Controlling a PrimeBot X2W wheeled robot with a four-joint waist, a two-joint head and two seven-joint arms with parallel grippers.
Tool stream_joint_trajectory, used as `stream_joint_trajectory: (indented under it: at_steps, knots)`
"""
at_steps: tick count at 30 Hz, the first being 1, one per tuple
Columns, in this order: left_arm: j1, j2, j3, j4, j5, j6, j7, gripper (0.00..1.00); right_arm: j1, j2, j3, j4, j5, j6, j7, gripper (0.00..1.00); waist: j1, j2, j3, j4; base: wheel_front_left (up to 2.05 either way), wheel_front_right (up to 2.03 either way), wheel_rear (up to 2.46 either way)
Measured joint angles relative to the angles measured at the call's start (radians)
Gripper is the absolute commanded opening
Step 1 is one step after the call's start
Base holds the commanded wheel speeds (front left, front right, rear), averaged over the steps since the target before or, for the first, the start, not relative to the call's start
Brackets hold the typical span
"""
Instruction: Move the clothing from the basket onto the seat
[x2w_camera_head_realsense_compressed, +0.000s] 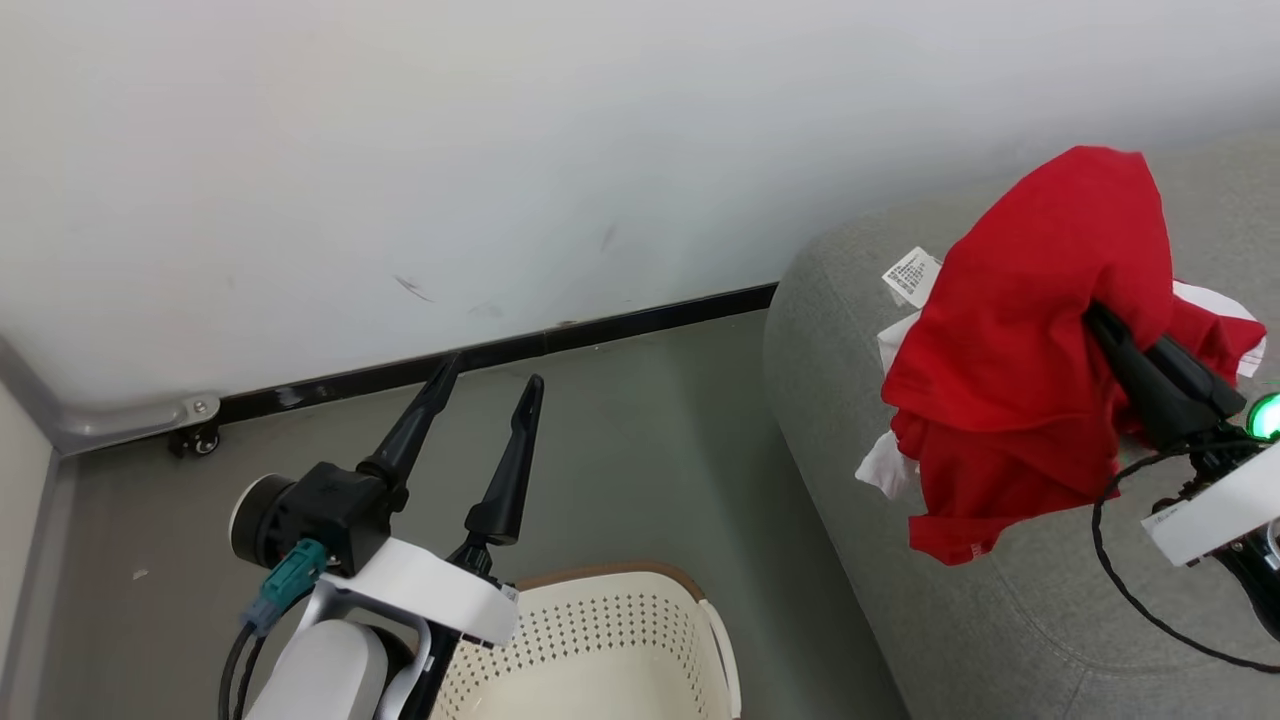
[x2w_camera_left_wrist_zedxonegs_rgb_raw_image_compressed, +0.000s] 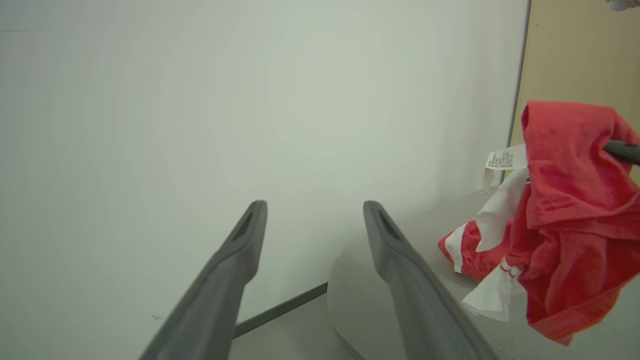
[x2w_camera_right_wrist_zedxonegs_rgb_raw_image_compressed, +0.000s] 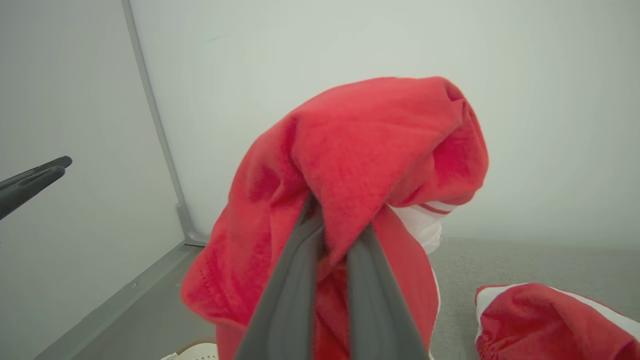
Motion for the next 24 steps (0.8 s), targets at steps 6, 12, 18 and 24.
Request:
stream_joint_trajectory:
  at_steps: [6,12,18,24]
  knots:
    - [0.001,-0.016,0.000,-0.002,0.002,0.000,0.000,1.00,0.085,0.024,-0.088,-0.029,-0.036,0.000,0.000,0.00,0.0000,0.0000,-0.001,-0.047,0.00,0.00,0.00]
    - [0.005,-0.018,0.011,-0.002,0.017,0.000,0.000,1.00,0.150,0.051,-0.132,-0.060,-0.047,0.000,0.000,0.00,0.0000,0.0000,0.000,-0.086,0.00,0.00,0.00]
    - [0.024,-0.018,0.030,-0.013,0.027,0.005,0.000,1.00,0.191,0.084,-0.156,-0.090,-0.067,0.000,0.000,0.00,0.0000,0.0000,0.006,-0.127,0.00,0.00,0.00]
    - [0.025,-0.014,0.065,-0.036,0.043,0.030,0.000,1.00,0.186,0.091,-0.157,-0.099,-0.068,0.000,0.000,0.00,0.0000,0.0000,0.018,-0.158,0.00,0.00,0.00]
